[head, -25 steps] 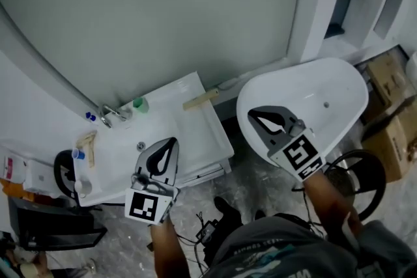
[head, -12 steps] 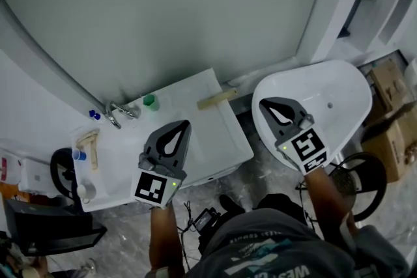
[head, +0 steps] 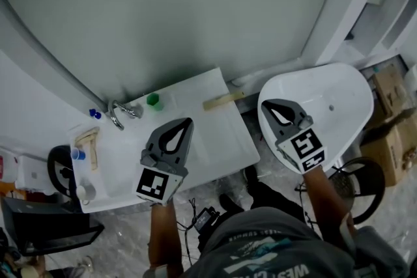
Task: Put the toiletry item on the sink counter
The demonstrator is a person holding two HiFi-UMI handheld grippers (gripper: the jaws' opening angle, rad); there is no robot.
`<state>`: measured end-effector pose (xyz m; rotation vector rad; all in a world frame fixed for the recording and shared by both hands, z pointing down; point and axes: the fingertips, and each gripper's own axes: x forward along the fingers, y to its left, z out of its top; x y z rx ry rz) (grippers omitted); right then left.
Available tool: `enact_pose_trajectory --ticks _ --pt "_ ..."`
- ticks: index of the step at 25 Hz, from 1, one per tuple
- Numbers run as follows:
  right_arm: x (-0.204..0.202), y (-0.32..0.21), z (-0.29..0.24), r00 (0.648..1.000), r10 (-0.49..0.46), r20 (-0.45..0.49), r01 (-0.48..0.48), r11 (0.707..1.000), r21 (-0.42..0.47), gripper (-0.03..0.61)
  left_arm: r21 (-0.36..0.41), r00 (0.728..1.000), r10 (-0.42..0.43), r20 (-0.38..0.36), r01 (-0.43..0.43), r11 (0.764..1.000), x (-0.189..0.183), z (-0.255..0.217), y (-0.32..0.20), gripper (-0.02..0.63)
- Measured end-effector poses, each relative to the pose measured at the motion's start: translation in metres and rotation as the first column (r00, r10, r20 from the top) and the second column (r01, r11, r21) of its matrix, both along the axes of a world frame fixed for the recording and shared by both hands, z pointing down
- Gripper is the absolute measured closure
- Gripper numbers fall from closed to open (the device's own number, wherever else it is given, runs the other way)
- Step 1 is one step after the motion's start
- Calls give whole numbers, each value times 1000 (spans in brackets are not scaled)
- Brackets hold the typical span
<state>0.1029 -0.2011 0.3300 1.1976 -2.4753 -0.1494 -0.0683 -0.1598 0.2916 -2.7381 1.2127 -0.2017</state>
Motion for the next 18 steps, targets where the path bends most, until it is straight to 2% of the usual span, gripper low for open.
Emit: enact_pose_trajectory --ticks 6,13,18 --pt "-2 -27 7 1000 -21 20 21 1000 -9 548 -6 999 -39 -8 39 999 -4 5 -16 611" --pt "-2 -74 34 994 -22 104 28 998 -58 546 -55 996 -85 10 85 995 -5 21 -46 611" --pt "3 -111 76 991 -5 133 22 992 -123 546 -97 992 -107 63 113 989 -3 43 -69 611"
